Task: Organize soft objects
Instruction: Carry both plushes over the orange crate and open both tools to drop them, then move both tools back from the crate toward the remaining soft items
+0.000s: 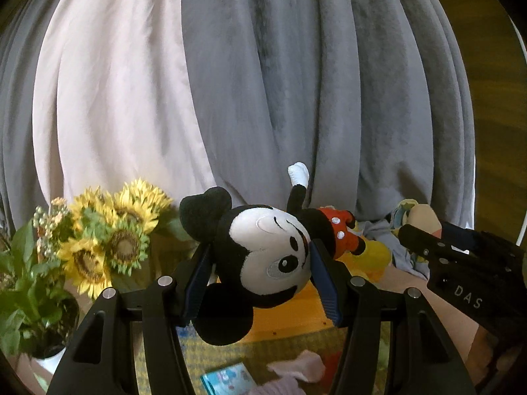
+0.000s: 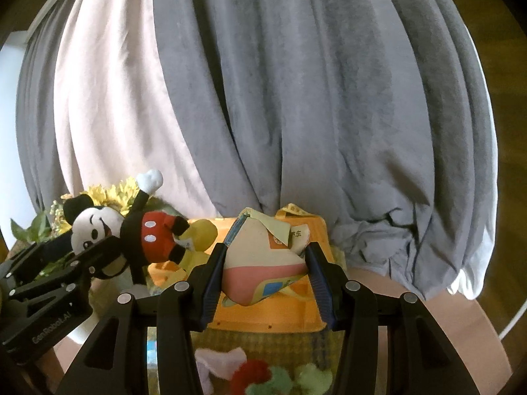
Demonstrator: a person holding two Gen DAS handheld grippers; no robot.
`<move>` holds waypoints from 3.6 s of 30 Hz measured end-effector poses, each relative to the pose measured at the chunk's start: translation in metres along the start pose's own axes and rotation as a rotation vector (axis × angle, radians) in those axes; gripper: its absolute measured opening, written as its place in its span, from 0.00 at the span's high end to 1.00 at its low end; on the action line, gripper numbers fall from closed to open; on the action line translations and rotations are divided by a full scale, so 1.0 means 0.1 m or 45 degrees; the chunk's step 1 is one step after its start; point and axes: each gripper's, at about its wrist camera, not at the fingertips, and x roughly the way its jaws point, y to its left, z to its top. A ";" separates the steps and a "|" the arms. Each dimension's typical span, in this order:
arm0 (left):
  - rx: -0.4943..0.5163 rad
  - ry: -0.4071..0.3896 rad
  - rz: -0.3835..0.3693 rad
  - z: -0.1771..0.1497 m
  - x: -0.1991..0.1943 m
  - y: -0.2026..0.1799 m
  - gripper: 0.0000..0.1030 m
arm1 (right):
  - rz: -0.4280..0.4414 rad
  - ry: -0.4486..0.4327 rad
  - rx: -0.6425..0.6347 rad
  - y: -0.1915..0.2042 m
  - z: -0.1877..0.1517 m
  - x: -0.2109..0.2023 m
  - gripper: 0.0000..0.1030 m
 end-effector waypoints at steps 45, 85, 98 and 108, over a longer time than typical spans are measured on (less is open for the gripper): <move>0.074 0.506 -0.072 -0.01 2.14 0.01 0.23 | 0.019 0.598 0.045 -0.33 0.08 2.15 0.37; 0.081 0.065 0.130 0.10 -0.11 0.02 0.12 | -0.079 0.085 -0.040 -0.02 0.20 0.05 0.19; 0.018 0.134 0.088 -0.28 -0.32 0.01 0.12 | -0.057 0.080 -0.001 -0.01 -0.16 -0.23 0.19; 0.036 0.259 0.074 -0.62 -0.27 0.00 0.12 | -0.045 0.152 -0.051 0.05 -0.49 -0.20 0.19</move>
